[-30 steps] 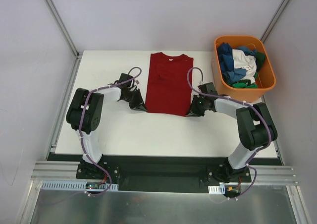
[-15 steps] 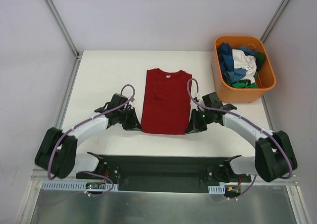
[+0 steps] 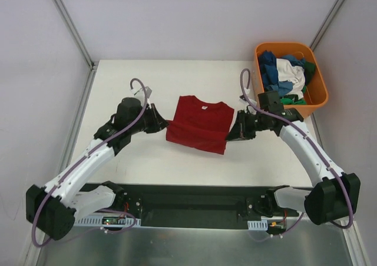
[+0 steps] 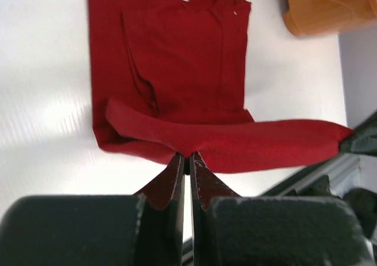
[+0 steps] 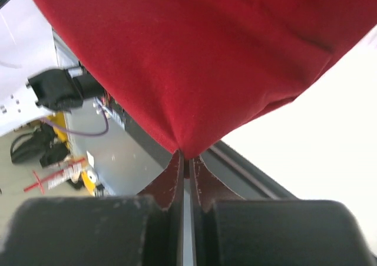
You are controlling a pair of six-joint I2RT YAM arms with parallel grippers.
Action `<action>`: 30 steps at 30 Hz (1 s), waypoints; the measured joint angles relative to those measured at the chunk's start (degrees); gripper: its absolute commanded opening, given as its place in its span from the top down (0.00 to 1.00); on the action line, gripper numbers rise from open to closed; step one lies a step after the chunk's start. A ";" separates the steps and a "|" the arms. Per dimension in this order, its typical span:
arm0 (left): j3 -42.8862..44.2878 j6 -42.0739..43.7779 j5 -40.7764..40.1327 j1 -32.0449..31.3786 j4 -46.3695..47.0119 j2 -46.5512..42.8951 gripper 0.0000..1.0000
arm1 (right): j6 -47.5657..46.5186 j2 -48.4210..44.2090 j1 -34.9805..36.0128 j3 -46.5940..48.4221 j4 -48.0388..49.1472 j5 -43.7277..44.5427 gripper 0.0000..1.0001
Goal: Fold and stack the t-shirts
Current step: Fold the tshirt
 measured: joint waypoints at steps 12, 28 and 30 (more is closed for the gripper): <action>20.31 4.17 -0.37 4.76 5.09 27.96 1.00 | 1.46 12.28 -6.32 8.90 5.60 5.44 0.99; 39.89 5.42 7.34 8.52 5.33 53.22 1.00 | 3.10 31.93 -9.92 21.42 8.04 11.30 0.92; 42.34 5.42 8.50 8.74 5.07 56.43 1.00 | 3.19 34.12 -9.92 23.08 8.11 12.72 0.89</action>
